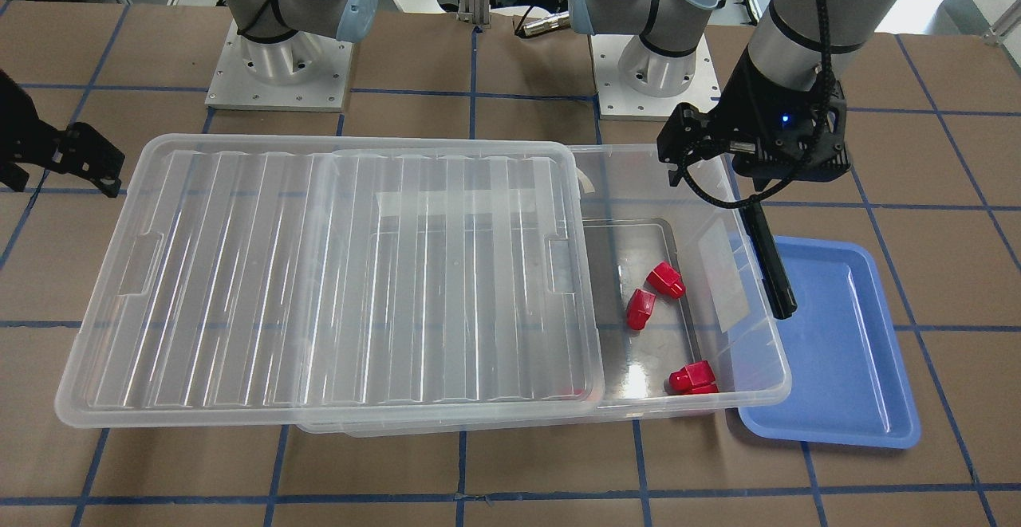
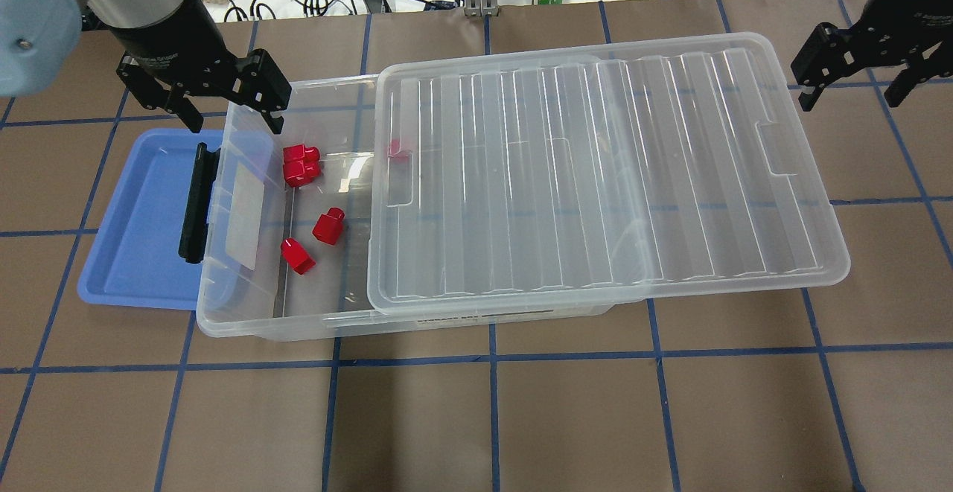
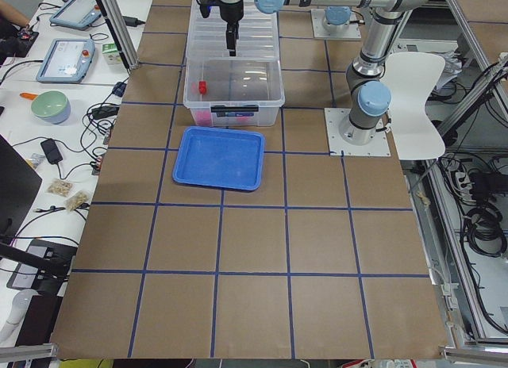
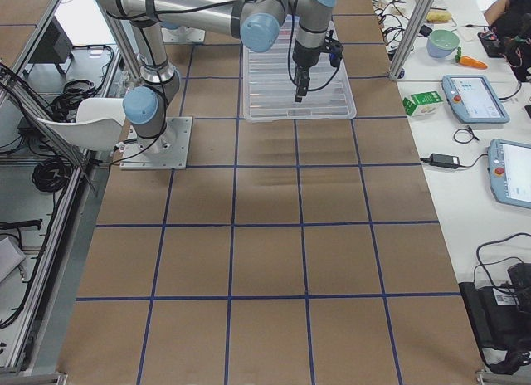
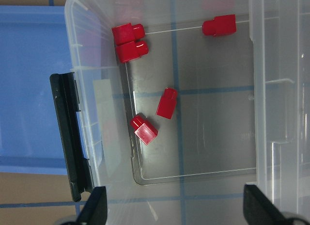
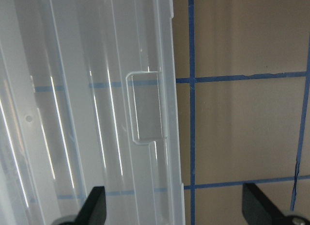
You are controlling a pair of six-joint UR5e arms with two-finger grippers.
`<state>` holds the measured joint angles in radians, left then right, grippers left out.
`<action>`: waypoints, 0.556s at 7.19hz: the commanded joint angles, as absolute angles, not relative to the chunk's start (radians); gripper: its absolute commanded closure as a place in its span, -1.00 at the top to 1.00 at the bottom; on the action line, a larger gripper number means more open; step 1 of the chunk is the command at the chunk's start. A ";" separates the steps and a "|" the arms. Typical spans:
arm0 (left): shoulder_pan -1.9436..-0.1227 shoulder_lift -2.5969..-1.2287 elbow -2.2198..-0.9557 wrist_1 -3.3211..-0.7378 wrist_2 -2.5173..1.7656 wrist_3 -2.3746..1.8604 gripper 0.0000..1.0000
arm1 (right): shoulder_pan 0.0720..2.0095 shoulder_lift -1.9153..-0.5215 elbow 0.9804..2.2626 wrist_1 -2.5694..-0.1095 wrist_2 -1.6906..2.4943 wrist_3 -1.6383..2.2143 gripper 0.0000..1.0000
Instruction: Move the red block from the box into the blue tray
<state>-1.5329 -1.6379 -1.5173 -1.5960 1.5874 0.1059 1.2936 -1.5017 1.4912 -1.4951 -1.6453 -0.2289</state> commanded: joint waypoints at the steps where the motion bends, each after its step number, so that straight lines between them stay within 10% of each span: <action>1: -1.522 -1.657 -1.642 -1.460 1.580 0.209 1.00 | 1.346 -1.558 1.491 -1.442 -1.640 -0.180 1.00; 4: -1.522 -1.715 -1.924 -1.041 1.577 0.284 1.00 | 1.468 -1.559 1.503 -1.436 -1.637 -0.084 1.00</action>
